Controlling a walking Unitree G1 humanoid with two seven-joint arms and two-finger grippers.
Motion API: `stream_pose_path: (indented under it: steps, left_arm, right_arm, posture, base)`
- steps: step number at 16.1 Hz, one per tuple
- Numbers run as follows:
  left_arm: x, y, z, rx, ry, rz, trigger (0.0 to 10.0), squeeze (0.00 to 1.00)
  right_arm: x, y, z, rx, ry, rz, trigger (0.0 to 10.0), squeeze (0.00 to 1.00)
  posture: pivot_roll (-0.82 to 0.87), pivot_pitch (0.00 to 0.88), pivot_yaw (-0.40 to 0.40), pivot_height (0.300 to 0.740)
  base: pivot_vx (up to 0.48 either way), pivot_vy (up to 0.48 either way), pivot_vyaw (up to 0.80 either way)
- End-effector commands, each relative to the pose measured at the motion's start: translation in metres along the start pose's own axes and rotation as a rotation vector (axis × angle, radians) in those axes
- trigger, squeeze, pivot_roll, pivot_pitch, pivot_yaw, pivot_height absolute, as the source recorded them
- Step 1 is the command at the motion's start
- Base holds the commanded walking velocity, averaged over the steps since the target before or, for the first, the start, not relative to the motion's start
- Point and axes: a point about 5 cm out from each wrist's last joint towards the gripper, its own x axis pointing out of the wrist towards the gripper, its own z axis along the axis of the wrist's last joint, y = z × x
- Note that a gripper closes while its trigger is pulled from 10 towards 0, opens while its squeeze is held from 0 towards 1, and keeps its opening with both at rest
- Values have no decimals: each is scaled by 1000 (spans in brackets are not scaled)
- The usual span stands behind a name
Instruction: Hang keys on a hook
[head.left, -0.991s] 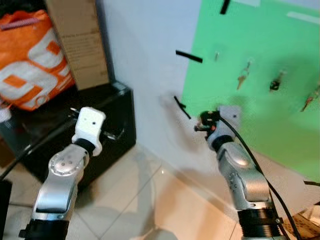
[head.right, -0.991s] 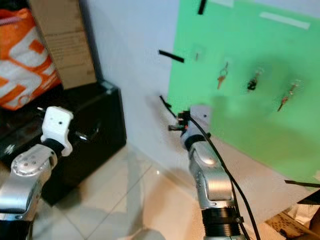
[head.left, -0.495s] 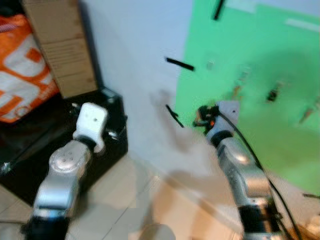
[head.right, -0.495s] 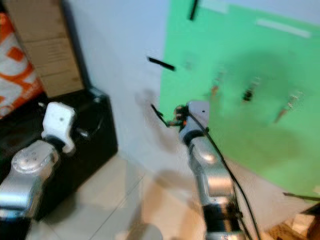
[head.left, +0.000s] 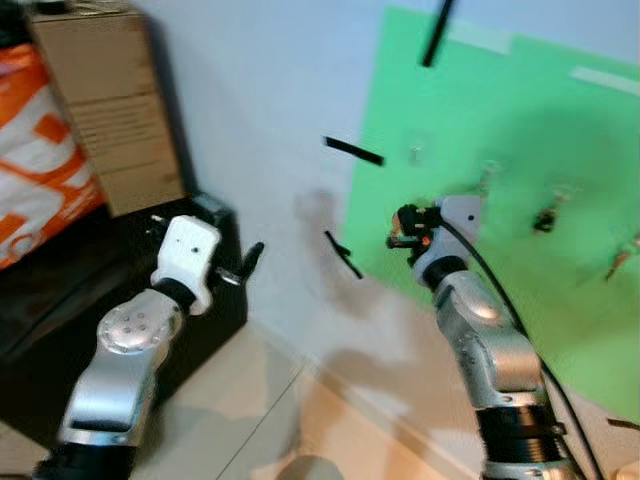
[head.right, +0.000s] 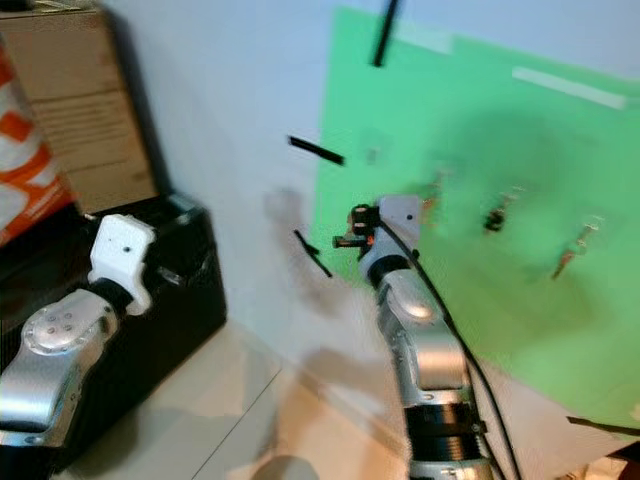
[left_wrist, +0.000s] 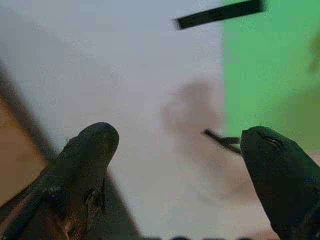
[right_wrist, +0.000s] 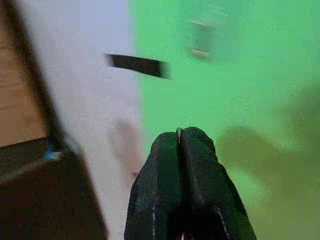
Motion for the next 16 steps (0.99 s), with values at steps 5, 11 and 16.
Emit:
stream_pose_path:
  steps: [5, 11, 16]
  left_arm:
    - [-1, -9, 13, -1, -62, -118, 10000, 0]
    - [-1, -16, 20, -30, -86, -232, 10000, 0]
    - [-7, -17, 17, -25, -60, -301, 10000, 0]
  right_arm:
    - [1, 8, 17, 23, -59, 51, 10000, 0]
    - [4, 9, 40, 65, -160, 47, 10000, 0]
    - [11, 13, 49, 74, -180, 79, 10000, 0]
  posture:
    - [48, 0, -40, 740]
    - [58, 0, -67, 740]
    - [62, 0, -72, 740]
  base:
    - [152, 0, 0]
    - [0, 0, 0]
    - [0, 0, 0]
